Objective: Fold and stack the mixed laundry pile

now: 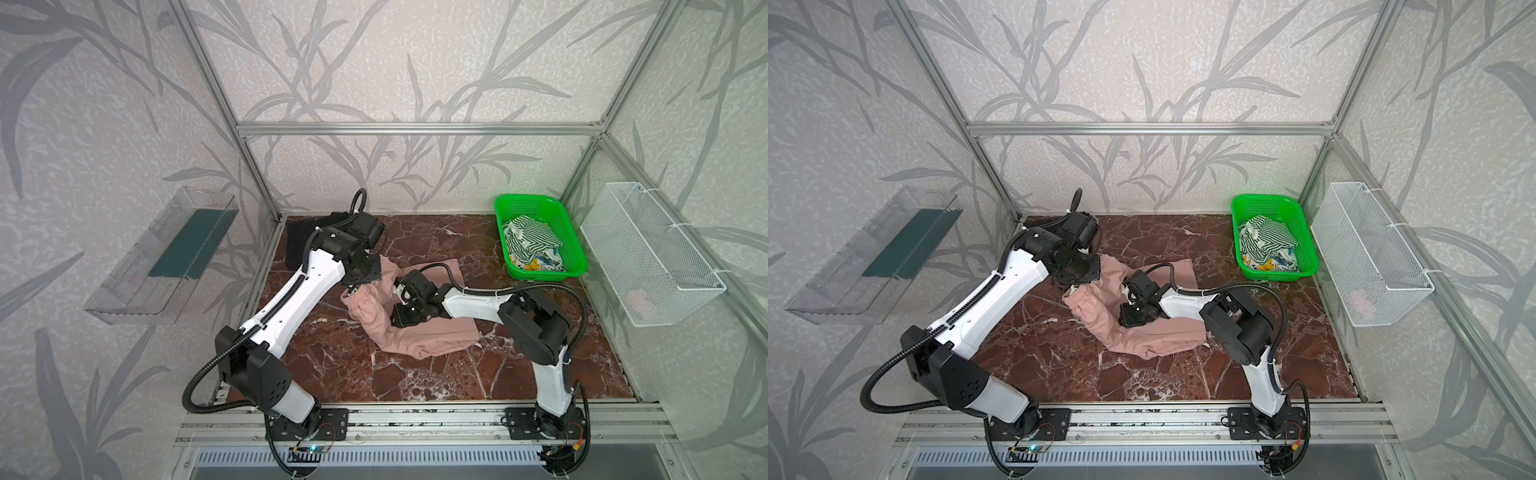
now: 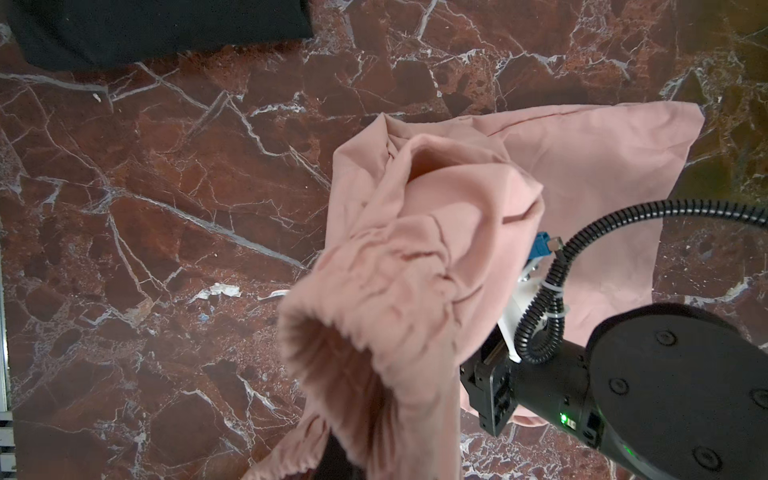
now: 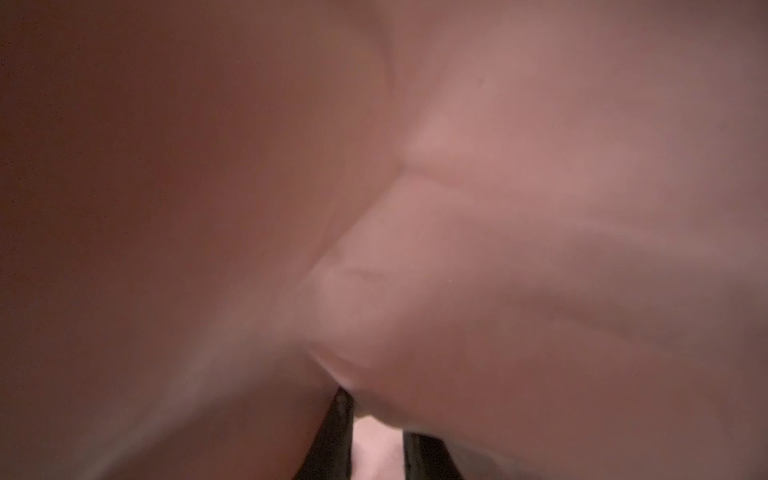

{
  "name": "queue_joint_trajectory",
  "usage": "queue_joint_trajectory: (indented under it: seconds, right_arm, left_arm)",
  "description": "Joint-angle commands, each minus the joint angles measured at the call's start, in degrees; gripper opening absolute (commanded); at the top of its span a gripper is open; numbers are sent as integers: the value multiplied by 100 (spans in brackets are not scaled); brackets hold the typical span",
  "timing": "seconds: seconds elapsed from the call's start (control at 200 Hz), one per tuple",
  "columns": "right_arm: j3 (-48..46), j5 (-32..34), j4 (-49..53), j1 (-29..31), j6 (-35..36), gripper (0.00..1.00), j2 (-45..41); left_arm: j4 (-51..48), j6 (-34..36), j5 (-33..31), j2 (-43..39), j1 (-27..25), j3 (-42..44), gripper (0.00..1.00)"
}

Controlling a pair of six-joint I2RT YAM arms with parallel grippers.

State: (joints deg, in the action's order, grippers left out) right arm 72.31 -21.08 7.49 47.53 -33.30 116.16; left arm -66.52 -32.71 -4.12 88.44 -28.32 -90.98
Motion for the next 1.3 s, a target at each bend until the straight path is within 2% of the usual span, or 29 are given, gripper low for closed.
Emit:
queue_joint_trajectory:
  seconds: [0.0,0.11,0.22,0.51,0.72,0.82,0.955,1.135,1.21,1.295]
  right_arm:
    - [88,350,-31,-166,258,23,-264]
    - [17,311,-216,-602,255,21,-484]
    - [318,158,-256,-911,373,19,-269]
    - [1506,-260,-396,-999,339,17,987]
    - [1643,-84,-337,-1029,541,16,1184]
    - [1439,-18,-220,-1181,837,17,864]
    - [733,58,-43,-1641,1343,18,-49]
    - [39,760,1219,-2102,2287,19,-1118]
    - [-300,1040,1603,-2117,2344,19,-1440]
    - [-912,1083,1537,-2122,2071,19,-1796]
  left_arm:
    - [-316,-245,-115,-213,-60,-30,0]
    - [-379,-255,-287,-311,-67,93,0]
    - [-401,-235,-351,-393,-61,185,0]
    - [-389,-17,-310,-375,-65,84,0]
    - [-552,111,-405,-222,-60,-255,0]
    - [-613,244,-531,-159,-60,-398,0]
    - [-814,574,-694,14,-64,-732,0]
    - [-1192,1137,-922,574,-61,-1435,0]
    - [-1335,1222,-852,938,-60,-1787,0]
    - [-1556,1149,-648,1393,-93,-2271,0]
